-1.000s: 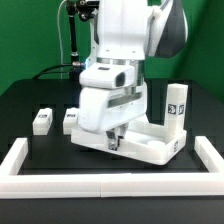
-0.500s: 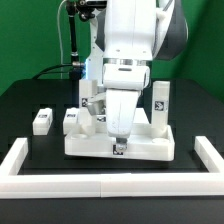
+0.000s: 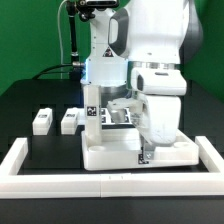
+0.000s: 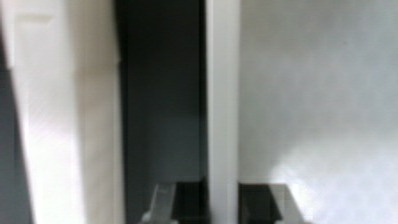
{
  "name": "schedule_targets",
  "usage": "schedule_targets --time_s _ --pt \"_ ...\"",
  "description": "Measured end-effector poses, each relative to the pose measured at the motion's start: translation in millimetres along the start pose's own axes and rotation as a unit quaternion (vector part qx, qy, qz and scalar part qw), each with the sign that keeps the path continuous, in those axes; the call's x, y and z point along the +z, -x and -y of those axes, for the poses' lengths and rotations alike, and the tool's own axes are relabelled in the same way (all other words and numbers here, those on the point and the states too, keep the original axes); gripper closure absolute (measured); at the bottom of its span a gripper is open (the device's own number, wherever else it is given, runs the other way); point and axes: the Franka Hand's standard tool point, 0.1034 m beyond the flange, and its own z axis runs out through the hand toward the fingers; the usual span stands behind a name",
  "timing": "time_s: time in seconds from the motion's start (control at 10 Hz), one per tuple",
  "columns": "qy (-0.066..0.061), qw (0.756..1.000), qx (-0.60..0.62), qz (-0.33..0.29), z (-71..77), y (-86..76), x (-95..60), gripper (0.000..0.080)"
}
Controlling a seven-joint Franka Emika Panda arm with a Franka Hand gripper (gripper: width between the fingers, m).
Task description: Assemble desk
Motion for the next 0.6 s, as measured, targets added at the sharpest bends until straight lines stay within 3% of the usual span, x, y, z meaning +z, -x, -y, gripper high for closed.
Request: schedule_targets --time_s 0.6 --pt "0.001 1.0 0.002 0.0 0.2 0.8 0.5 0.0732"
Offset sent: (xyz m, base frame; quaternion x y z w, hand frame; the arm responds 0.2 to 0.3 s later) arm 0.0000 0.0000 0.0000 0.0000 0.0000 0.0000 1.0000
